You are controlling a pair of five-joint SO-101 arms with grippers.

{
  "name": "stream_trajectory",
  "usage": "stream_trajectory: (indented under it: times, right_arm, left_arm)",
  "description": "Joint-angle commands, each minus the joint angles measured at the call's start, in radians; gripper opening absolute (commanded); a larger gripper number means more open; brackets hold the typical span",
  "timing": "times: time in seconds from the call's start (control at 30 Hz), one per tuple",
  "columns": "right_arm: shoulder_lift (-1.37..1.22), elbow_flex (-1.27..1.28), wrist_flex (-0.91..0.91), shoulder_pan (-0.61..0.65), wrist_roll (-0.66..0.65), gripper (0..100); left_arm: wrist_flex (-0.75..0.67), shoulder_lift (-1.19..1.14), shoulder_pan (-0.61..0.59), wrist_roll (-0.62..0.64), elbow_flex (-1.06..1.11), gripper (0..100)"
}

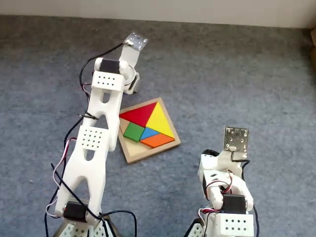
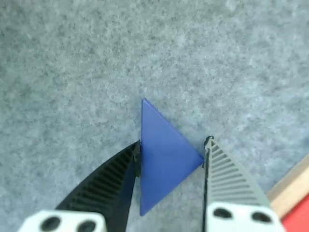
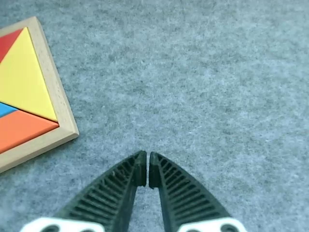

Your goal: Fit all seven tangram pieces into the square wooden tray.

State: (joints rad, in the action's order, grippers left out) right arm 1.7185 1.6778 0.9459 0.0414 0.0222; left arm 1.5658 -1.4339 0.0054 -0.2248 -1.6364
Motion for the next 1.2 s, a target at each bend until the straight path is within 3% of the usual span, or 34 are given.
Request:
stream_trajectory:
  times: [0.0, 0.3, 0.63, 1.17]
  right_arm:
    - [0.019, 0.114, -0.001, -0.012, 0.006, 3.1]
    - [0.019, 0.114, -0.001, -0.013, 0.006, 3.1]
    - [0.019, 0.114, -0.001, -0.013, 0.006, 3.1]
    - [0.019, 0.114, -0.002, -0.013, 0.006, 3.1]
  left_arm:
    - [0.078, 0.051, 0.013, -0.011, -0.027, 17]
    - [0.201, 0.188, 0.038, -0.055, -0.024, 17]
    - [0.21, 0.285, 0.042, -0.051, 0.012, 17]
    - [0.203, 0.989, 0.202, -0.074, 0.928, 17]
